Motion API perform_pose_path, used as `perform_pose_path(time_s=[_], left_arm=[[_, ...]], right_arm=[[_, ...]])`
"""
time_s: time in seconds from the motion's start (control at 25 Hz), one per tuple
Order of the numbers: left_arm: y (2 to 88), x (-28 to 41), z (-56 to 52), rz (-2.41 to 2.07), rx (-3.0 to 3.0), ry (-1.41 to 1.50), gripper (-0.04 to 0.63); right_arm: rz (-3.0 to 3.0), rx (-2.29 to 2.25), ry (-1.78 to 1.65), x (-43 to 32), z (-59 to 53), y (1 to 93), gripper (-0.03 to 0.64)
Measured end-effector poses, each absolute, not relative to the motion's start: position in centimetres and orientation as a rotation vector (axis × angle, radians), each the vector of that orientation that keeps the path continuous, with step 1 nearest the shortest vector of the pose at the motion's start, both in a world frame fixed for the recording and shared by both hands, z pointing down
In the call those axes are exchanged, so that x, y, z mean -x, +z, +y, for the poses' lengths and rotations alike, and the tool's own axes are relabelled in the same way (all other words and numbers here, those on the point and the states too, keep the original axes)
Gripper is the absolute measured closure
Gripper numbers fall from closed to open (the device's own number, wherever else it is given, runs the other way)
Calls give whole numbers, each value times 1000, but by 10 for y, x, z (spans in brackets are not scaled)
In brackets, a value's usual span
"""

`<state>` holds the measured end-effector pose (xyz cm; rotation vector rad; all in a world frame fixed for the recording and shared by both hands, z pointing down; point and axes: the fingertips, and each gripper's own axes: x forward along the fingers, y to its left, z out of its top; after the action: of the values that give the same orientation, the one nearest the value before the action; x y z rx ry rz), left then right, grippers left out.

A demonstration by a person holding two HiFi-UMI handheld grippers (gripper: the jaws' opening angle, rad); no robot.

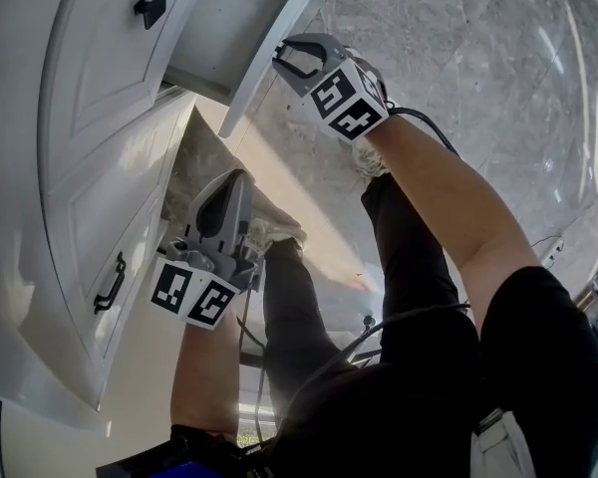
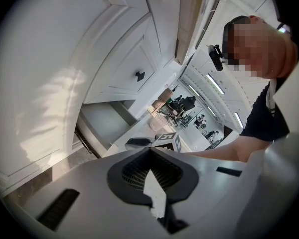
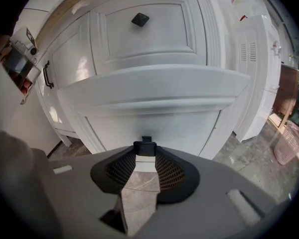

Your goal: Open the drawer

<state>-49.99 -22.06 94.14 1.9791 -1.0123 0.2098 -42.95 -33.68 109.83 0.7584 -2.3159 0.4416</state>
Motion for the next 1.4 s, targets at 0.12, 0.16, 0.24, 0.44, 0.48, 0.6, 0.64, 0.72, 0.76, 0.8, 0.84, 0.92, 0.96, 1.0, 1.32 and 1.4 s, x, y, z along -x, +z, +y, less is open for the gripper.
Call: perform_pose_path(time_s=[0.12,0.16,0.24,0.44,0.48,0.6,0.64,0.72,0.76,0.8,0.84,0.92,0.96,1.0,1.32,1.4], left_arm=[[940,498,-220,-1006,-1985,211,604],[941,498,-219,-1006,-1985,211,604],[941,498,-219,-1007,-1984,213,604],[941,497,-217,-1007,-1984,212,604],[941,497,-217,-1006,-1984,212,604],[940,496,-217,-1007,-1986,211,604],[940,496,-217,-1007,-1987,212,604],[940,496,-216,-1009,-1987,215,604],[940,497,-216,-1010,-1987,215,604],[939,497,-216,-1013,-1988,215,604],[939,497,-216,-1015,-1989,215,604],[938,497,-215,-1017,-1991,214,604],[937,497,-214,-1016,-1989,213,604],[937,497,-213,-1016,-1987,213,604],[936,493,-207,-1010,-1990,210,604],[936,494,-206,-1011,-1987,211,604]], right_arm=[[-2313,-759,441,424,-332,1099,497],[-2312,-759,440,422,-330,1099,495],[-2310,-759,441,418,-327,1099,495],[-2301,-764,446,410,-319,1099,495],[-2298,-765,446,408,-318,1099,495],[-2294,-764,444,404,-315,1099,495],[-2293,-763,444,403,-314,1099,495],[-2291,-762,443,400,-311,1099,497],[-2290,-762,443,399,-310,1099,495],[-2289,-764,441,397,-309,1099,495],[-2289,-766,440,396,-308,1099,495],[-2286,-769,443,392,-306,1099,495],[-2283,-771,448,391,-304,1099,495],[-2279,-771,453,389,-301,1099,495],[-2269,-779,466,377,-290,1100,495],[-2264,-778,468,373,-286,1101,495]])
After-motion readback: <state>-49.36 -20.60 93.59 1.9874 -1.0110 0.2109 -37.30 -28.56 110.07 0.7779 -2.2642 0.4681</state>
